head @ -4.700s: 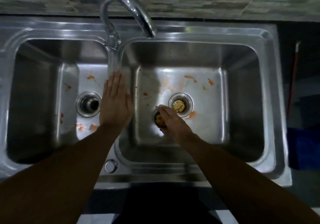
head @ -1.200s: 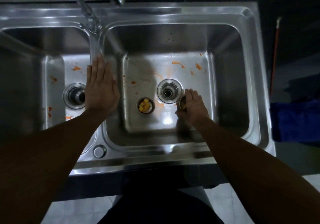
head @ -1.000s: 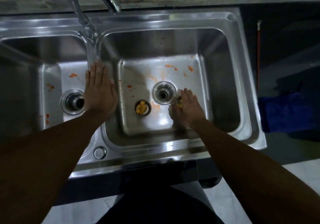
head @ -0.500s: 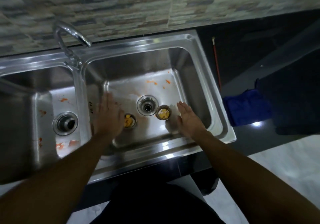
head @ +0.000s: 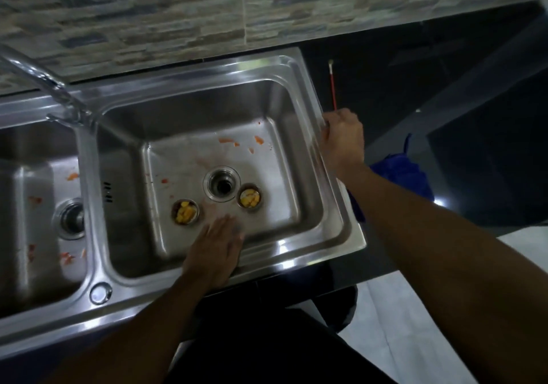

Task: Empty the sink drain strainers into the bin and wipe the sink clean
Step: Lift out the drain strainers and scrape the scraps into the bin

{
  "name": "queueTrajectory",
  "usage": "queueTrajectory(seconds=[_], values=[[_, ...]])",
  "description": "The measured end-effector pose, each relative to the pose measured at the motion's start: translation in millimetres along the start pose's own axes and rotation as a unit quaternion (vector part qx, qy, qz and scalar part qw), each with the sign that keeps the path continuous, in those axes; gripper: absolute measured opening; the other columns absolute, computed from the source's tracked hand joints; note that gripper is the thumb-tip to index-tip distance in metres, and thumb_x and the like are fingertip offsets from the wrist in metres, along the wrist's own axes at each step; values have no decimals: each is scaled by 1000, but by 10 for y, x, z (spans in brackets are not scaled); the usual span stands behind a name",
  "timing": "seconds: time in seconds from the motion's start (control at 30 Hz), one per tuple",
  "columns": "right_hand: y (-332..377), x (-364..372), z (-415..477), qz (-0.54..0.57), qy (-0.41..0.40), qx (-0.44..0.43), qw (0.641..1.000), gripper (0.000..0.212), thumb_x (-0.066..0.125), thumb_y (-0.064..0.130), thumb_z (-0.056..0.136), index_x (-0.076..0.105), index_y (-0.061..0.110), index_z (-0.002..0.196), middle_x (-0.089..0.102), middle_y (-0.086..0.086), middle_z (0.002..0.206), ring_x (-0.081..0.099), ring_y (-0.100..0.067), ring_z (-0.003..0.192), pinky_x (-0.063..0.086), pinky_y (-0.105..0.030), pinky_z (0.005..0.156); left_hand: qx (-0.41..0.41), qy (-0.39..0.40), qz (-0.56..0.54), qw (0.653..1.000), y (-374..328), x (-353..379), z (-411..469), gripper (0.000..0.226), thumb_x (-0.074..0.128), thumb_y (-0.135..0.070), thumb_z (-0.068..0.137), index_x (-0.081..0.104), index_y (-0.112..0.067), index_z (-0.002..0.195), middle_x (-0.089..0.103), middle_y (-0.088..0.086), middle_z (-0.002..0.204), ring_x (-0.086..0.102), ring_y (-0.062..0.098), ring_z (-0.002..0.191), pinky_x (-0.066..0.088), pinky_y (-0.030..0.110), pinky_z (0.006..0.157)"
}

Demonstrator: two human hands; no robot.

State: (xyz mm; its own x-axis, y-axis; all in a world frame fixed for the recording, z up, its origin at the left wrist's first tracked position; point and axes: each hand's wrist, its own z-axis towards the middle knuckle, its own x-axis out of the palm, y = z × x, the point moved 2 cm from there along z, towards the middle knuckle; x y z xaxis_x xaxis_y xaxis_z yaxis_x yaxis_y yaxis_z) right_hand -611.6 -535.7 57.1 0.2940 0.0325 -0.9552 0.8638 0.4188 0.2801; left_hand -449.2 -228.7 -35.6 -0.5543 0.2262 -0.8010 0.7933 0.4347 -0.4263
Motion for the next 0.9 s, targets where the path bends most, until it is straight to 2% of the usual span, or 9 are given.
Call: queueTrajectory(seconds=[0.13,0.3,0.4,0.53,0.6,0.7,0.8,0.87,0.9], values=[[-179,50,188,-3,40,85,996,24,54,12,96,67,3,115,59,-15,119,58,-29,106,51,-40,95,-11,19,-15,1000,5,-32,20,55,28,-47,106,31,-25,156,30,-3,164,22,13,153,9,28,122],[-220,55,357,39,62,140,987,16,60,7,94,69,2,105,65,-15,110,67,-28,93,59,-38,87,-29,32,-44,998,-51,-106,1,52,33,-42,106,30,-27,156,31,-2,163,24,15,152,14,32,122],[-239,48,426,86,78,198,973,19,72,10,86,68,4,103,69,-13,104,70,-25,89,61,-33,85,-43,30,-63,997,-70,-137,-15,53,34,-44,106,29,-27,156,33,-1,162,28,15,151,19,33,121],[-323,-14,429,151,55,254,954,22,82,13,77,61,16,72,57,2,77,53,-4,60,51,-17,65,-54,37,-85,994,-47,-141,-23,56,32,-51,104,26,-31,156,34,0,162,31,18,149,26,39,123],[-344,-23,386,182,72,254,947,20,81,14,77,65,21,69,66,2,76,58,1,57,54,-14,58,-51,39,-88,994,-35,-142,-21,57,30,-53,103,26,-31,155,36,0,161,33,18,149,30,43,122],[-281,-19,292,237,53,245,939,11,78,15,78,69,22,78,68,6,72,63,5,50,41,-1,42,-57,41,-91,993,-28,-142,-21,56,30,-51,104,26,-29,155,37,1,160,34,18,148,32,45,121],[-84,-21,198,240,16,164,957,6,70,16,87,72,18,93,61,16,69,55,26,60,36,6,49,-68,38,-109,991,-43,-165,-31,55,32,-47,105,28,-25,156,36,3,161,34,20,148,31,45,122],[84,-66,102,256,-7,113,960,15,67,18,91,68,20,106,59,19,69,56,25,64,42,5,57,-65,27,-115,991,-30,-195,-49,55,34,-44,106,30,-21,156,37,5,160,35,22,148,30,43,122],[174,-88,41,282,-2,86,956,23,64,20,93,62,27,114,61,17,70,60,19,66,48,0,60,-65,23,-117,991,-6,-217,-55,55,35,-44,106,30,-20,156,38,6,160,36,23,147,31,43,122]])
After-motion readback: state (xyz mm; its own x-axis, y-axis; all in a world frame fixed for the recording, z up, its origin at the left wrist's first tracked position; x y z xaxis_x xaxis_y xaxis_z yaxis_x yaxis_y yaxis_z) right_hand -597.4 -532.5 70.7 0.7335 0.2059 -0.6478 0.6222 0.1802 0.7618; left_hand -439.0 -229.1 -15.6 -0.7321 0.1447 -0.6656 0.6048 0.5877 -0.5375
